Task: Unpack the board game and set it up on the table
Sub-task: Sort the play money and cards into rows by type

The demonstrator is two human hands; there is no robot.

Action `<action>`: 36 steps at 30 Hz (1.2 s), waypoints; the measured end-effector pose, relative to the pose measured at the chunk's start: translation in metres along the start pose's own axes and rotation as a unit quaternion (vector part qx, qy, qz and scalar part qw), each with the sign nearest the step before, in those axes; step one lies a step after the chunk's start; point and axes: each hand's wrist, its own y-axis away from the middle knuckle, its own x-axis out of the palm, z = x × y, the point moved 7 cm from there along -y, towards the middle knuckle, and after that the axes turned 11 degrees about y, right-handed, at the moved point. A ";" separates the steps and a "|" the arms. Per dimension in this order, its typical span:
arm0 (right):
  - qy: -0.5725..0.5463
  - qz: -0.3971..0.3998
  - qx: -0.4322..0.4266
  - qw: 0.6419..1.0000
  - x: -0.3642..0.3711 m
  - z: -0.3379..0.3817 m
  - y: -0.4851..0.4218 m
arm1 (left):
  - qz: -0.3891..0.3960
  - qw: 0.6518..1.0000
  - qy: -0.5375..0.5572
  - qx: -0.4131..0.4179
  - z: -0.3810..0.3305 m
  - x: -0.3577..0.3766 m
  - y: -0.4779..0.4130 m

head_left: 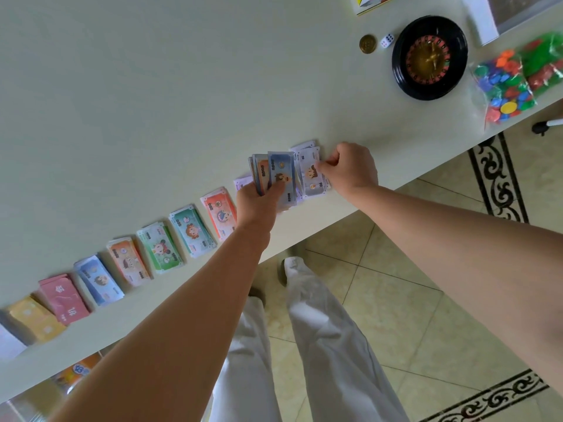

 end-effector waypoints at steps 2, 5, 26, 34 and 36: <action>-0.047 -0.010 -0.026 0.999 -0.003 0.011 0.005 | -0.005 1.000 0.007 0.004 0.001 -0.004 0.000; -0.210 0.073 -0.081 0.972 0.002 0.040 0.022 | -0.009 1.000 0.021 0.012 0.001 -0.012 0.003; -0.145 0.230 -0.182 0.945 0.112 0.244 0.154 | -0.051 0.975 0.214 0.001 0.034 -0.239 0.042; -0.105 0.212 -0.172 0.956 0.164 0.308 0.188 | -0.182 0.954 0.237 0.035 0.066 -0.349 0.051; -0.068 0.203 -0.182 0.960 0.173 0.320 0.192 | -0.199 0.952 0.229 0.046 0.072 -0.366 0.050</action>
